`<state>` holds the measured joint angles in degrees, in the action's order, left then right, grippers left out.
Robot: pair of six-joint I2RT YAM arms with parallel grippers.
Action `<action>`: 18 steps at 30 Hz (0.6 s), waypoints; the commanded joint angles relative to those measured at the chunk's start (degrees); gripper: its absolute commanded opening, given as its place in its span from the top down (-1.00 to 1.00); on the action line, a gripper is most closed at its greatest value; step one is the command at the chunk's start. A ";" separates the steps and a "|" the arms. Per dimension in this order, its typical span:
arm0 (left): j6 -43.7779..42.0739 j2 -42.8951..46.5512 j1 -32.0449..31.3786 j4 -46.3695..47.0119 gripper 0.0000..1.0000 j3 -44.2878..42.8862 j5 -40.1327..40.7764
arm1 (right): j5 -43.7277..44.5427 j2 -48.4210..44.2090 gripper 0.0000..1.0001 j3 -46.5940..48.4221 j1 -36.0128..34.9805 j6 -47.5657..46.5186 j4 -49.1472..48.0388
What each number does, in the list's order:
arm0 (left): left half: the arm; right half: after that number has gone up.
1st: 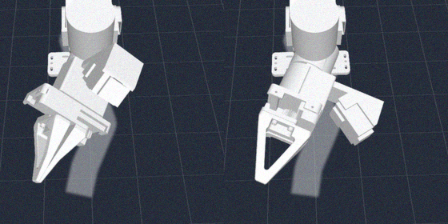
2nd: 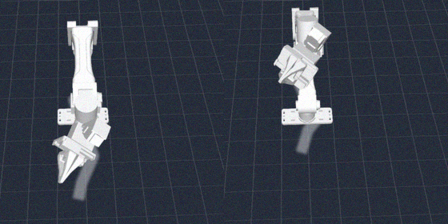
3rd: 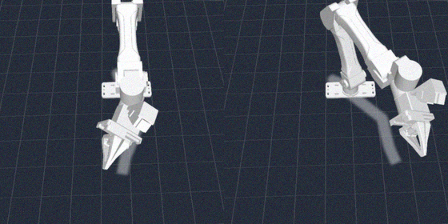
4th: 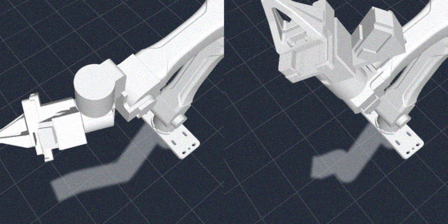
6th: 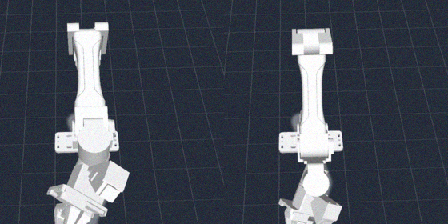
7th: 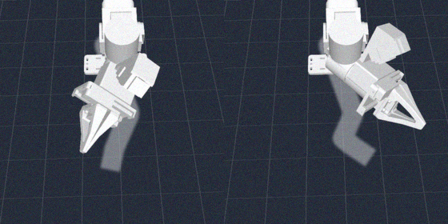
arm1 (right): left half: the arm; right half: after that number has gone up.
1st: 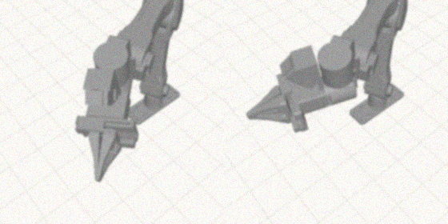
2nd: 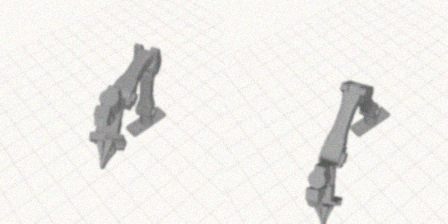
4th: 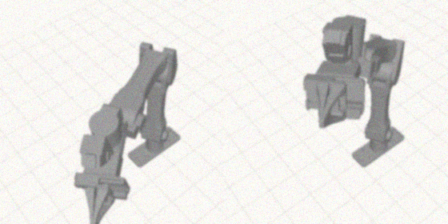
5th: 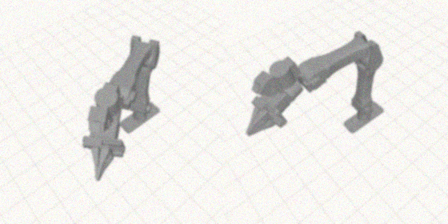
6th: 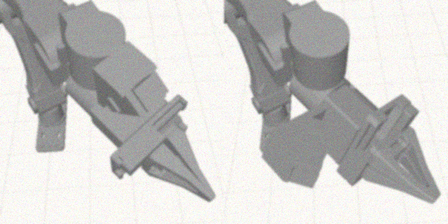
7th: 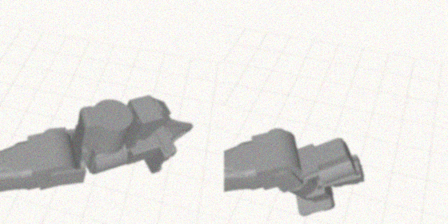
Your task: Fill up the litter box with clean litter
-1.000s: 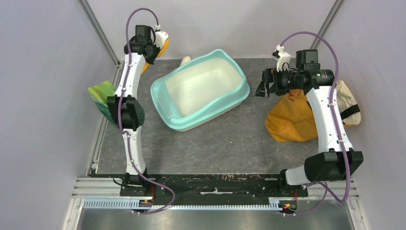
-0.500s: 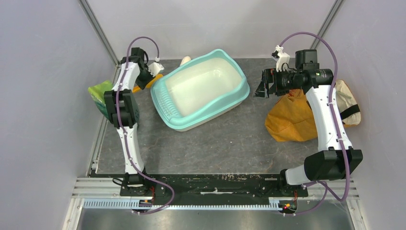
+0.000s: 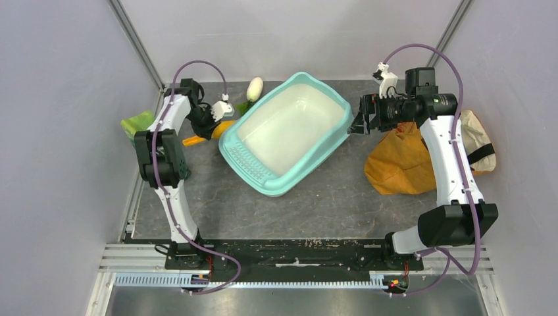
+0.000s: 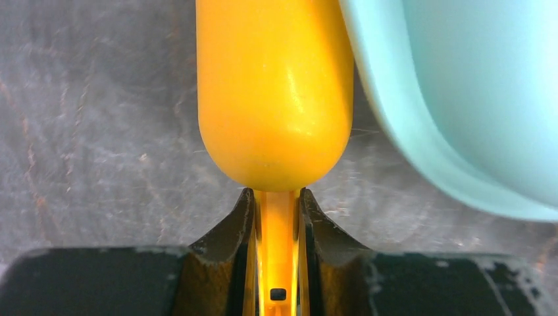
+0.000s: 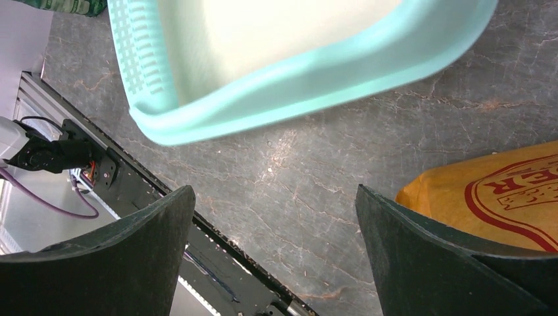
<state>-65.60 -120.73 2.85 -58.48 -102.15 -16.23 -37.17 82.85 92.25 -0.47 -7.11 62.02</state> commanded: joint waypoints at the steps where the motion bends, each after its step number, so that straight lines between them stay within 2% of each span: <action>1: -7.00 7.88 -2.15 -4.63 0.96 5.92 -9.56 | -0.54 0.72 -0.98 3.18 0.12 -0.43 0.10; 7: -6.50 12.61 -8.83 -4.13 0.96 14.96 -11.60 | -0.15 1.34 -0.98 3.90 0.12 -1.29 0.69; 14: 1.63 18.08 -16.28 2.14 0.96 23.82 -16.18 | 1.28 1.79 -0.98 3.38 0.13 -3.29 1.92; 18: 8.91 18.17 -17.29 3.70 0.96 24.39 -18.75 | 1.57 2.21 -0.98 3.18 0.12 -3.76 1.96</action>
<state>-64.93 -105.51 -13.74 -58.59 -77.52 -27.27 -36.18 84.47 93.91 -0.47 -9.26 63.42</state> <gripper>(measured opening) 0.266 0.993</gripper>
